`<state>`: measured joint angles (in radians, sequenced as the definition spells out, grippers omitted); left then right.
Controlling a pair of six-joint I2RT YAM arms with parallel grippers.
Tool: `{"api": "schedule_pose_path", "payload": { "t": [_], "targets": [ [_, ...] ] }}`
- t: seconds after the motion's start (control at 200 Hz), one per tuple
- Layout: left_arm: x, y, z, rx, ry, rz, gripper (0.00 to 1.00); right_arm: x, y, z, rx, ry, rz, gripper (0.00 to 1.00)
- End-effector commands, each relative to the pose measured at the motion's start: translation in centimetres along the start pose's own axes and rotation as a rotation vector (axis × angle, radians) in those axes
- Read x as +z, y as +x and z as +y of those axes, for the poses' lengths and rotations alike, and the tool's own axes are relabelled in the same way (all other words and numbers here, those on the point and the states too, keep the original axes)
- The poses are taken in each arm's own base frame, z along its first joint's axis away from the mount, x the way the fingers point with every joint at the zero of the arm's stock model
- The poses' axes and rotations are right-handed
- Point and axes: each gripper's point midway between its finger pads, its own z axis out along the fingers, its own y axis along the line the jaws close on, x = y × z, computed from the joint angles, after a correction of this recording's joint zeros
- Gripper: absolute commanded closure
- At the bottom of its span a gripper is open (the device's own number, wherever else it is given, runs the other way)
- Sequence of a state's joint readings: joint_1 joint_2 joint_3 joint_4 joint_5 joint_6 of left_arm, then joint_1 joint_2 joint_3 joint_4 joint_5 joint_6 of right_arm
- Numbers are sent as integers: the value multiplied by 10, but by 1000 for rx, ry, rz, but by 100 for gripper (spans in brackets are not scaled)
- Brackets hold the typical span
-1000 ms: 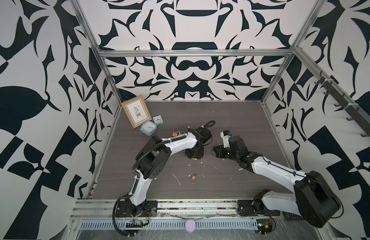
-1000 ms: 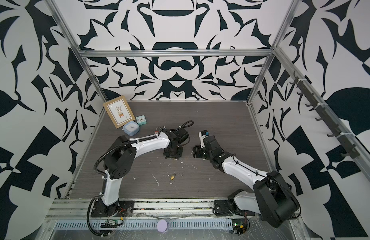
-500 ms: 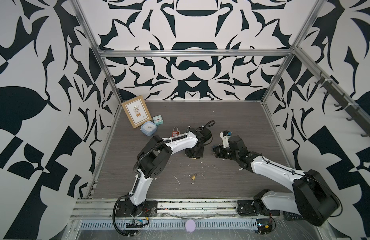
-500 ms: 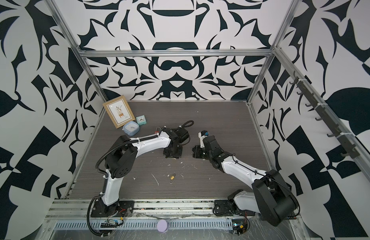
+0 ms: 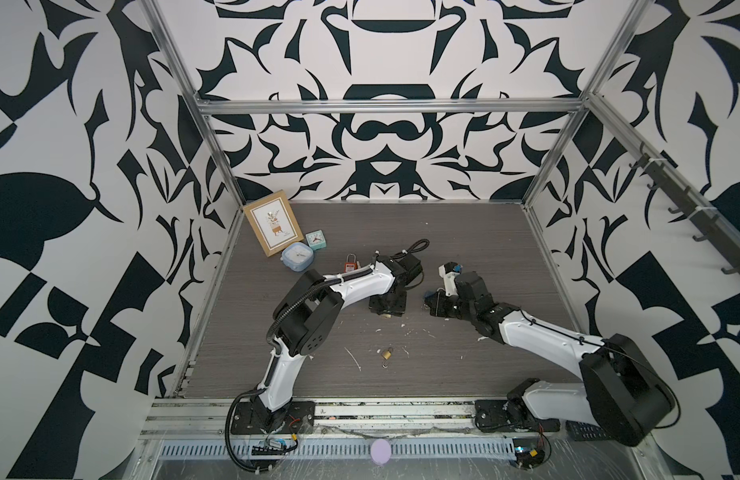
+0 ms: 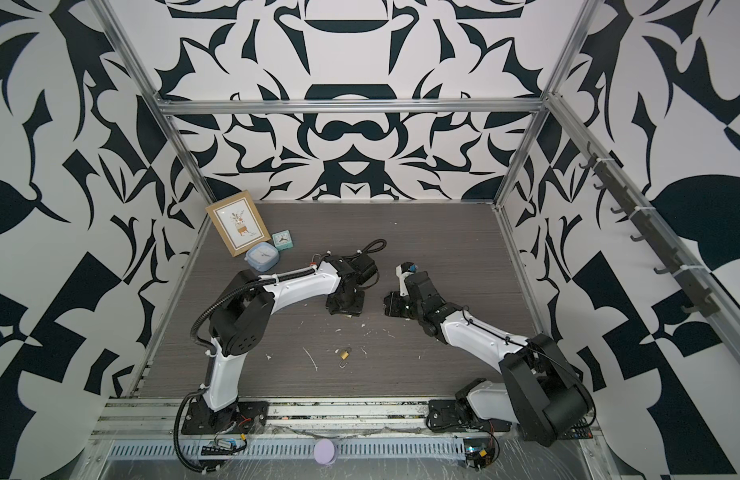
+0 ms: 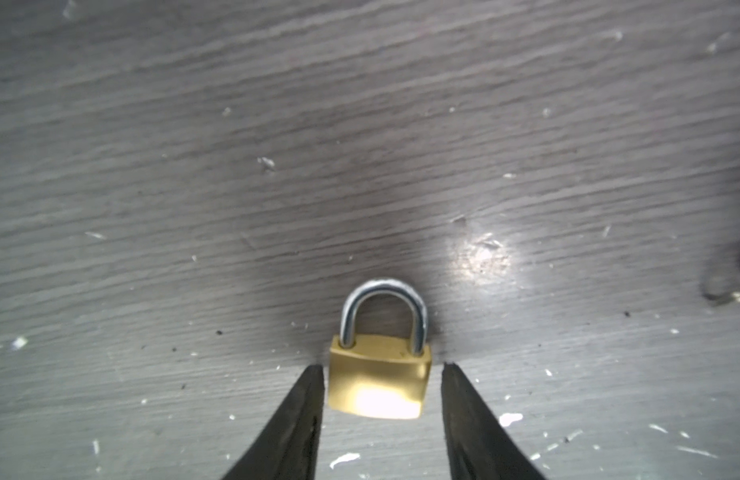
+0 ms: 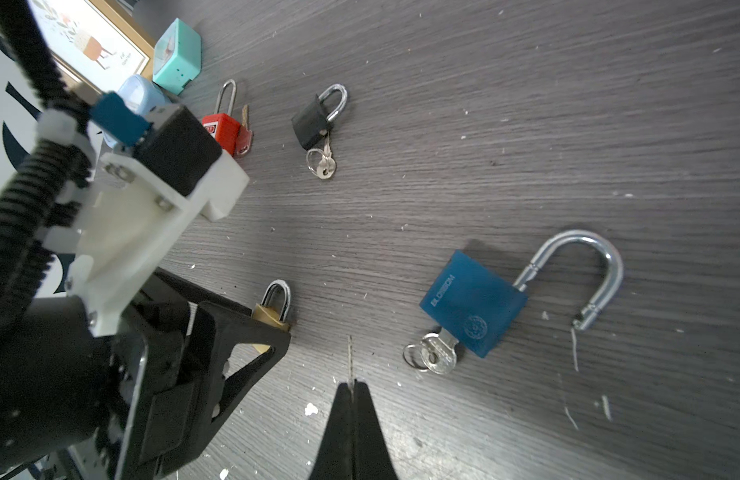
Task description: Lock with the key
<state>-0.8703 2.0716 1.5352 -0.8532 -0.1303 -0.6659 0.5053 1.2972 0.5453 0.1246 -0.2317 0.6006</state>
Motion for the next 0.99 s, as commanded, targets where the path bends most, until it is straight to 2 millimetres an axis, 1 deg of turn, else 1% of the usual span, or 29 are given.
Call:
{"api": "schedule_pose_path", "payload": {
  "t": [0.0, 0.06, 0.145, 0.25, 0.285, 0.31, 0.355, 0.405, 0.415, 0.475, 0.5, 0.62, 0.695, 0.71, 0.715, 0.725, 0.785, 0.88, 0.99],
  "targets": [
    [-9, 0, 1, -9, 10, 3, 50, -1, -11, 9, 4, -34, -31, 100],
    [-16, -2, 2, -13, 16, -16, 50, 1, -11, 10, 8, -40, -28, 100],
    [-39, -12, 6, -27, 37, -83, 49, 4, -12, 13, 21, -53, -25, 100],
    [-77, -26, 21, -61, 66, -200, 38, 9, -10, 20, 24, -75, -9, 100],
    [-91, -28, 29, -70, 74, -232, 33, 12, -7, 22, 19, -77, 3, 100],
    [-101, -34, 31, -79, 93, -279, 30, 14, -6, 24, 12, -78, 9, 100],
    [-117, -38, 42, -92, 101, -328, 23, 18, -2, 28, 7, -76, 21, 100],
    [-133, -39, 54, -102, 109, -376, 16, 23, 2, 30, 8, -72, 35, 100],
    [-136, -39, 56, -104, 112, -385, 12, 24, 3, 30, 7, -71, 37, 100],
    [-149, -36, 70, -114, 127, -431, 0, 30, 8, 32, 13, -67, 49, 100],
    [-153, -34, 75, -118, 135, -447, 1, 32, 10, 33, 13, -68, 53, 100],
    [-158, -22, 101, -159, 190, -491, 0, 43, 19, 35, 27, -68, 73, 100],
    [-154, -13, 117, -207, 230, -507, 1, 49, 23, 35, 37, -74, 88, 100],
    [-148, -11, 121, -220, 231, -498, 1, 51, 23, 36, 39, -76, 91, 100],
    [-153, -10, 121, -223, 241, -510, 1, 51, 24, 36, 39, -76, 94, 100],
    [-155, -8, 123, -231, 251, -519, 1, 52, 25, 36, 39, -78, 99, 100],
    [-152, -2, 134, -277, 281, -527, 0, 56, 28, 38, 37, -83, 115, 100],
    [-149, 3, 140, -314, 321, -535, 1, 62, 31, 40, 37, -84, 134, 100],
    [-148, 3, 140, -313, 331, -540, 0, 65, 33, 41, 35, -82, 144, 100]
  ]
}}
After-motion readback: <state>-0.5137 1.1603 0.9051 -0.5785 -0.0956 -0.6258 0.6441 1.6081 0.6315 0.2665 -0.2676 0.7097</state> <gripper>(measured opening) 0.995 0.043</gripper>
